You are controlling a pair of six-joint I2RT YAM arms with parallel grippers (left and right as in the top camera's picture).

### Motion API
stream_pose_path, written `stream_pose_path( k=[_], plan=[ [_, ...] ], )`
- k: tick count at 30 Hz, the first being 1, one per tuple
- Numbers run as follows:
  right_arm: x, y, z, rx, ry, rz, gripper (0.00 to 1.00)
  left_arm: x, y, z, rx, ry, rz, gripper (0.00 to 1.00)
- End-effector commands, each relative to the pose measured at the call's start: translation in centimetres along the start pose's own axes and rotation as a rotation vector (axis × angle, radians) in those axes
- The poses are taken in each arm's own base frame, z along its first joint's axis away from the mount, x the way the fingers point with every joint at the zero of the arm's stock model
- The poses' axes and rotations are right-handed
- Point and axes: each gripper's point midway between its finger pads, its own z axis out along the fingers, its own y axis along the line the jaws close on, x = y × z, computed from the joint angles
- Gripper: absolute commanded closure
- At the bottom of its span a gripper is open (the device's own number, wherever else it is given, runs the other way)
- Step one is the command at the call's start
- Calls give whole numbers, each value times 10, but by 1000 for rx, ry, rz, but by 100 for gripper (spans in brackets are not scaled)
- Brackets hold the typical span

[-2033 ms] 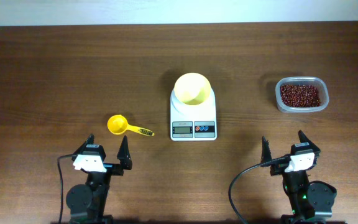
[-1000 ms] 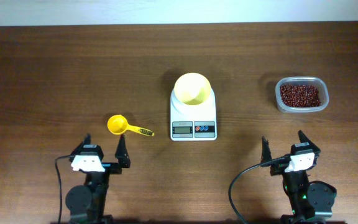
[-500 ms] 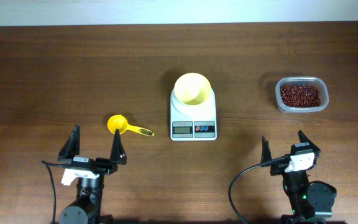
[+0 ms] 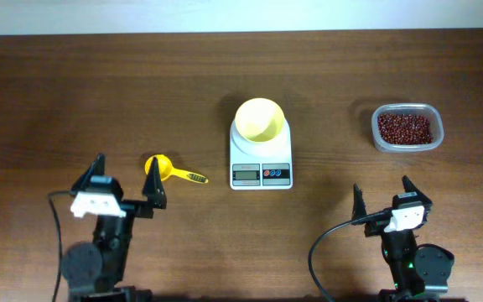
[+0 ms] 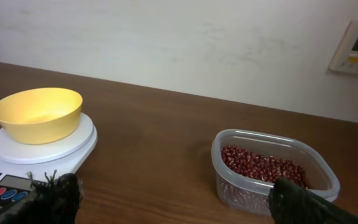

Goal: Scoop item into bowl and weigh 50g on scale
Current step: 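Reach the left gripper down and grasp the yellow scoop's handle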

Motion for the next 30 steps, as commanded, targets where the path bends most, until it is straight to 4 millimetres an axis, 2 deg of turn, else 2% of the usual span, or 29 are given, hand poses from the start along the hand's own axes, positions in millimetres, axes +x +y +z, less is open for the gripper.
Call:
stream_pose_path(
  k=[1, 7, 11, 12, 14, 16, 26, 27, 30],
  plan=[
    [3, -2, 0, 9, 8, -5, 1, -17, 0, 16, 2, 75, -22, 1],
    [3, -2, 0, 9, 8, -5, 1, -2, 10, 59, -25, 345, -81, 1],
    [3, -2, 0, 9, 8, -5, 1, 1, 15, 81, -40, 501, -114, 1],
    [3, -2, 0, 9, 8, -5, 1, -1, 13, 89, -26, 533, -126, 1],
    [3, -2, 0, 9, 8, -5, 1, -6, -3, 101, 81, 550, -159, 1],
    [3, -2, 0, 9, 7, -5, 1, -5, -20, 103, 181, 561, -190, 1],
    [3, -2, 0, 9, 8, -5, 1, -2, -20, 105, 186, 570, -194, 1],
    [3, -2, 0, 9, 8, -5, 1, 0, -18, 104, 169, 579, -215, 1],
    [3, -2, 0, 9, 8, -5, 1, 7, 9, 104, -32, 594, -309, 1]
  ],
)
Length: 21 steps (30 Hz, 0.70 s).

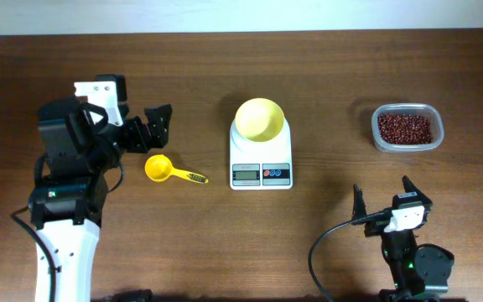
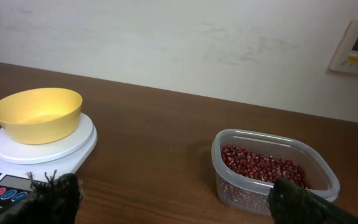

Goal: Scoop item into bowl and weigh 50g on scale
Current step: 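Reach the left gripper down and grasp the yellow scoop's handle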

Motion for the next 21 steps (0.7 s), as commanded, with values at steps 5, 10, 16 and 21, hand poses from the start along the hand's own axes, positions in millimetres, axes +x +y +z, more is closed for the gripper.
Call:
stream_pose_path(
  k=[5, 10, 16, 21],
  plan=[
    [3, -2, 0, 9, 7, -5, 1, -4, 39, -12, -261, 13, -255, 1],
    [3, -2, 0, 9, 7, -5, 1, 38, 52, 3, -330, 207, -416, 1],
    [3, -2, 0, 9, 7, -5, 1, 115, 82, 18, -554, 457, -699, 7],
    [3, -2, 0, 9, 7, -5, 1, 161, 97, 38, -665, 573, -853, 26]
  ],
)
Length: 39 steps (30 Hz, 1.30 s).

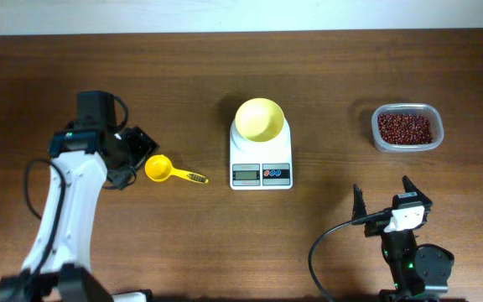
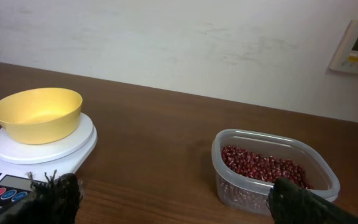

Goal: Scoop item into bowl and weigh 50g on scale
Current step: 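Reach the left gripper down and grasp the yellow scoop's handle, then lift the yellow scoop with the left gripper toward the scale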

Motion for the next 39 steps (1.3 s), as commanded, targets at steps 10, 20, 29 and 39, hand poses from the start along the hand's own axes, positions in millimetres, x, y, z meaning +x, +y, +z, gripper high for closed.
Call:
stream_pose_path(
  k=[10, 20, 29, 39],
  plan=[
    [3, -2, 0, 9, 8, -5, 1, 13, 31, 100, -219, 166, -174, 61],
    [3, -2, 0, 9, 7, -5, 1, 17, 45, 134, -219, 129, -191, 89],
    [3, -2, 0, 9, 8, -5, 1, -16, 12, 87, -101, 26, -52, 100],
    [3, -2, 0, 9, 8, -5, 1, -14, -45, -21, 243, -140, 386, 100]
  ],
)
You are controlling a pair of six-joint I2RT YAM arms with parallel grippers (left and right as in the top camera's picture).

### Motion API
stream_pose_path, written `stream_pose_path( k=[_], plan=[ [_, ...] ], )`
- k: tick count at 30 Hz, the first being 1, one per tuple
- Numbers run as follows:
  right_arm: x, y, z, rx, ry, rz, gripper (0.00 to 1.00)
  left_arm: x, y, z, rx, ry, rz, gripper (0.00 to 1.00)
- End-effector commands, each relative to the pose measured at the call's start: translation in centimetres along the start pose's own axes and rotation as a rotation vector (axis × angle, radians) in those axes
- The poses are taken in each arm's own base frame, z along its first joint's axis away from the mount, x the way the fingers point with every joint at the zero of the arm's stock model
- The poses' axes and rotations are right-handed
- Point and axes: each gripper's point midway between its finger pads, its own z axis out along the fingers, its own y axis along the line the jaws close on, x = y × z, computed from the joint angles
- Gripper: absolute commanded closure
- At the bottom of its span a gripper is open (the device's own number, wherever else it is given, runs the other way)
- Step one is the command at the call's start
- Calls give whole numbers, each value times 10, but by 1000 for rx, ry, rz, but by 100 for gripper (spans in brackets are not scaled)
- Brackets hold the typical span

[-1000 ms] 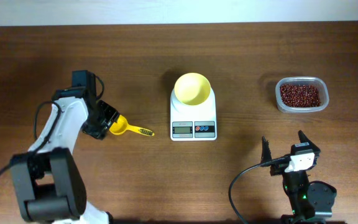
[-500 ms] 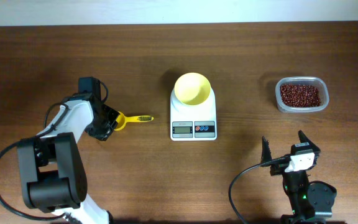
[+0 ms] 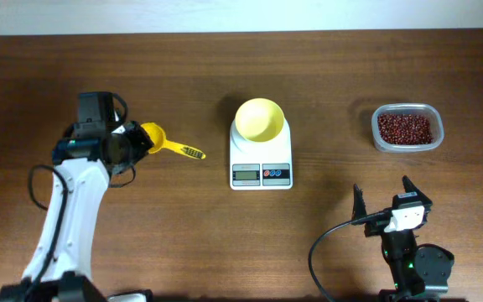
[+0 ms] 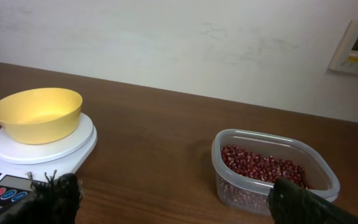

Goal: Scoop item into bowl and weigh 50g on scale
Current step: 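Lift the yellow scoop with the left gripper toward the scale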

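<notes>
The yellow scoop (image 3: 159,141) is at the left, its cup at the fingers of my left gripper (image 3: 134,143), which is shut on it; the handle points right toward the scale. The white scale (image 3: 261,164) (image 4: 17,155) stands mid-table with the empty yellow bowl (image 3: 258,119) (image 4: 37,114) on it. A clear tub of red beans (image 3: 407,127) (image 4: 272,171) sits at the far right. My right gripper (image 3: 384,200) (image 4: 176,202) is open near the front edge, holding nothing, facing the scale and the tub.
The brown table ends at a pale wall (image 4: 179,43) behind the scale and tub. A white wall panel (image 4: 356,46) hangs at the upper right. A black cable (image 3: 325,252) loops beside the right arm's base.
The scoop lay flat on the table with my left gripper just left of its cup. Now the gripper is shut on the cup and the scoop sits further back. The right arm has not moved.
My left gripper was open near the front edge, just in front of the scoop. Then it stood further back, behind the scoop. Then it was down at the left of the cup. Now it holds the scoop. The right arm stayed still throughout.
</notes>
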Motion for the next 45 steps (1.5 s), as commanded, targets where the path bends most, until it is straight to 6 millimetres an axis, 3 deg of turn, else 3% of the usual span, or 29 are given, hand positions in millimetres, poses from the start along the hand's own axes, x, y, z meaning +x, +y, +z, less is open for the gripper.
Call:
stream_pose_path(
  k=[1, 4, 9, 14, 18, 25, 29, 35, 41, 45],
  plan=[
    [3, -2, 0, 9, 7, -6, 1, 1, -25, -20, 130, -9, 133, 100],
    [3, -2, 0, 9, 7, -5, 1, 3, -36, -19, 150, -14, 162, 100],
    [3, -2, 0, 9, 7, -5, 1, -26, -81, -27, 270, -180, 247, 100],
    [3, -2, 0, 9, 7, -5, 1, -45, -97, -37, 335, -260, 184, 100],
    [3, -2, 0, 9, 7, -5, 1, -37, -114, -40, 369, -263, 222, 100],
    [3, -2, 0, 9, 7, -5, 1, -37, -157, -72, 495, -372, 305, 100],
    [3, -2, 0, 9, 7, -5, 1, -24, -181, -79, 548, -383, 352, 100],
    [3, -2, 0, 9, 7, -5, 1, -3, -202, -80, 535, -398, 396, 100],
    [3, -2, 0, 9, 7, -5, 1, -20, -193, -79, 444, -483, 325, 100],
    [3, -2, 0, 9, 7, -5, 1, -19, -196, -81, 461, -484, 312, 100]
  ],
)
